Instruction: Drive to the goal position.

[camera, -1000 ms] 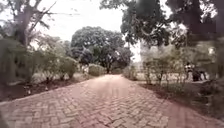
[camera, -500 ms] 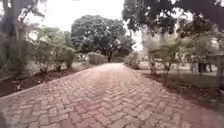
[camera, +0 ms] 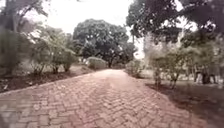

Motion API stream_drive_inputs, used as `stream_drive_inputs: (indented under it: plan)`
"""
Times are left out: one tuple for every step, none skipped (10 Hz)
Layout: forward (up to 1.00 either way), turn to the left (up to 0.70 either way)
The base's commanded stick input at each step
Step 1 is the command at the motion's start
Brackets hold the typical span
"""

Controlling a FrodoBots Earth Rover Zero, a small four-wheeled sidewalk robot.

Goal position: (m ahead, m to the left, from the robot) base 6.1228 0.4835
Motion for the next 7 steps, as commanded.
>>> stream_drive_inputs:
  plan:
    - [0.70, 0.00]
    - [0.70, 0.00]
    - [0.70, 0.00]
    - [0.70, 0.01]
    - [0.70, 0.02]
    - [0.70, 0.00]
    - [0.70, 0.00]
